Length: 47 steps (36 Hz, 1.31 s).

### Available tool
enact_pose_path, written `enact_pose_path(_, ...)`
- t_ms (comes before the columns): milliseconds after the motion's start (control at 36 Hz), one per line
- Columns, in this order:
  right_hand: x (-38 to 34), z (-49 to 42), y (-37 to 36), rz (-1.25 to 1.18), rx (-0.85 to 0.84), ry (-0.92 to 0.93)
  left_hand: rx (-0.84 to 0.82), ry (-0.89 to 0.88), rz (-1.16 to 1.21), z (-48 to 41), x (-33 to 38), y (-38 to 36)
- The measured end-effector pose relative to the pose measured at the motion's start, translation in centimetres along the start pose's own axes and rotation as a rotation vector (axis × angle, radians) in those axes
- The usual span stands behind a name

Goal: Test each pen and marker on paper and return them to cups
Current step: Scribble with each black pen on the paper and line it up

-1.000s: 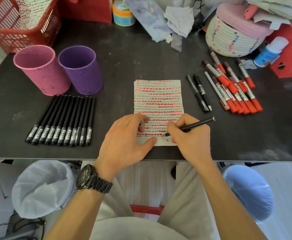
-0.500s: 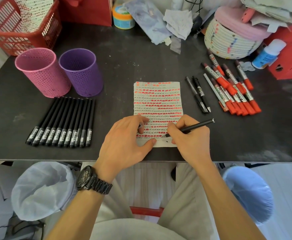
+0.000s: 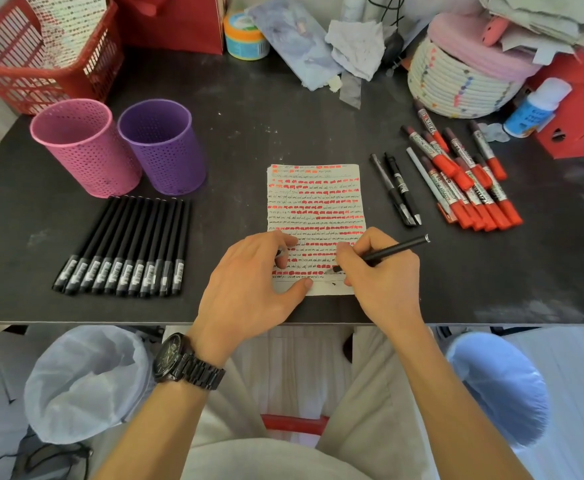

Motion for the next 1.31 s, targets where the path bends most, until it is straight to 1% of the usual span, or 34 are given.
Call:
enact_pose_path(56,-0.3,0.0,0.1,-0.019,0.029,0.000,-0.002,0.006,0.000,0.0,0.0,0.1)
enact_pose_path(222,-1.2,0.0,0.6,-0.210,0.107,-0.061,-0.009,0.013,0.036,0.0,-0.1,0.2)
enact_pose_path(389,-1.4,0.1,0.8,-0.251,0.044,-0.027,0.010,0.044,0.163,0.2,-0.3,0.4)
enact_pose_path(500,-1.0,0.2,0.9,-0.344,-0.031,-0.033,0.053,0.035,0.119,0.1,-0.1,0.4)
enact_pose_path(583,-1.0,0.2,1.0,-0.414,-0.054,-0.044,0.106,-0.013,0.057,0.1,0.1,0.5)
enact_pose_path(694,-1.0,0.1,1.2,-0.455,-0.071,-0.047,0.119,-0.031,0.015,0.0,0.1,0.4)
enact_pose_path(750,-0.8,0.0,1.3,-0.444,-0.074,-0.043,0.108,-0.030,0.022,0.0,0.1,0.4)
enact_pose_path(833,-0.7,0.1,1.4,-0.419,-0.078,-0.033,0.049,0.073,0.087,0.2,-0.2,0.4)
enact_pose_path(889,-0.8,0.2,1.3,-0.428,-0.082,-0.043,0.040,0.099,0.103,0.3,-0.5,0.2)
enact_pose_path(1000,-0.9,0.2,1.4,-0.431,-0.076,-0.036,0.063,0.045,0.081,0.2,-0.2,0.3)
enact_pose_path(1111,-0.6,0.2,1.2,-0.407,-0.086,-0.022,0.102,0.019,0.114,0.4,-0.1,0.5)
enact_pose_path(1222,-0.9,0.3,1.1,-0.360,-0.127,0.004,0.141,-0.022,0.123,0.5,0.1,0.7)
enact_pose_path(1306,-0.8,0.6,0.6,-0.278,-0.204,-0.017,0.148,-0.075,0.084,0.5,0.0,0.5)
Point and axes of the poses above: each hand's wrist, its own z-axis away from the middle knuckle, its own y-axis out of the back of the hand, x = y × z, the point moved 3 cm from there along -z, towards the middle knuckle, and after that the axes turned 5 degrees about y, right-handed, at the moved point
